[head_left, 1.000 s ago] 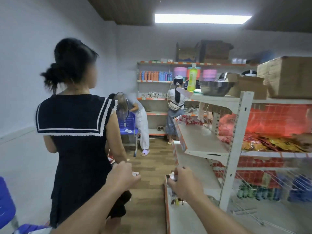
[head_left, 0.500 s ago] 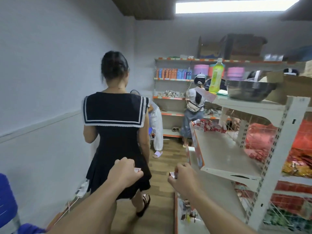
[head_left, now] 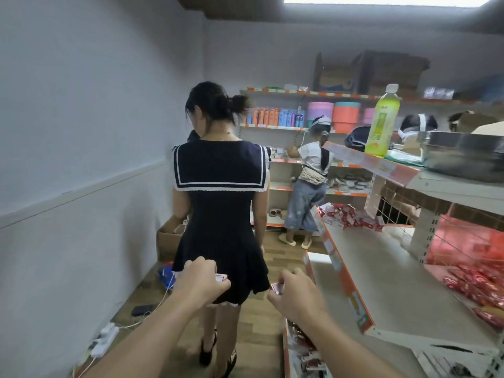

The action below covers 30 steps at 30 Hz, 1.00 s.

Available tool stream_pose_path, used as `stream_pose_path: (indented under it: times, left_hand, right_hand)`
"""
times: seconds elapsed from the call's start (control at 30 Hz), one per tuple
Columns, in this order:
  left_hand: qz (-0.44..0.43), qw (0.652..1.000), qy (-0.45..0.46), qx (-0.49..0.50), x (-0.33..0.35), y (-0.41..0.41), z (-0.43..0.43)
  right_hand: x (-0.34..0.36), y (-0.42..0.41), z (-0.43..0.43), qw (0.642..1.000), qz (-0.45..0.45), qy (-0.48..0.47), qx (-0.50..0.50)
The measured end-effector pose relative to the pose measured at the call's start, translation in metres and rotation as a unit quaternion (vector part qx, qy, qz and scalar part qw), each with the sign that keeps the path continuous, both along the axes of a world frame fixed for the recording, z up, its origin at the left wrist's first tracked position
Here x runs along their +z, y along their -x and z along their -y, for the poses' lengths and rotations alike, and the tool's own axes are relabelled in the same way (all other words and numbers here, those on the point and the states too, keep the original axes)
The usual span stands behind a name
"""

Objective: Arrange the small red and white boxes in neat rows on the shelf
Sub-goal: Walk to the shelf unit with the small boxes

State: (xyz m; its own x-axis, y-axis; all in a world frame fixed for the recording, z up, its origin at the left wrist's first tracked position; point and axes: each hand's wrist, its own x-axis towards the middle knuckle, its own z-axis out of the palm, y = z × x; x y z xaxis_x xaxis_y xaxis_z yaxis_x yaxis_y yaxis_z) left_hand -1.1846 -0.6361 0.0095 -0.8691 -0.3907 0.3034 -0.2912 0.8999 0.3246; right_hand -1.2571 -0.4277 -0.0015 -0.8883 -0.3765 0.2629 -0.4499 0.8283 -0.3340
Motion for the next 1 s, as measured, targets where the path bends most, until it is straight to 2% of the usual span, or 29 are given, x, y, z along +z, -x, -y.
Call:
stream_pose_path:
  times: [0.2,0.37,0.57,0.73,0.87,1.0]
  left_hand:
    - [0.0,0.999,-0.003,-0.037,0.001,0.075,0.034]
    - [0.006,0.996,-0.011,-0.089,-0.002,0.149,0.024]
    - [0.024,0.981,0.007,-0.192,0.0,0.258,-0.036]
    - [0.025,0.961,-0.017,-0.273,0.005,0.337,-0.095]
    - [0.038,0.942,-0.032,-0.331,0.009,0.381,-0.142]
    - [0.052,0.92,-0.01,-0.389,0.007,0.413,-0.197]
  right_hand:
    - [-0.003,0.066,0.034,1.0,0.0,0.007,-0.028]
    - [0.0,0.118,0.019,0.996,0.0,0.019,-0.087]
    - [-0.003,0.185,-0.038,0.984,-0.009,0.031,-0.174]
    - [-0.004,0.231,-0.094,0.966,-0.007,0.033,-0.258]
    - [-0.009,0.245,-0.141,0.945,0.012,0.042,-0.325]
    - [-0.011,0.241,-0.178,0.916,0.024,0.063,-0.395]
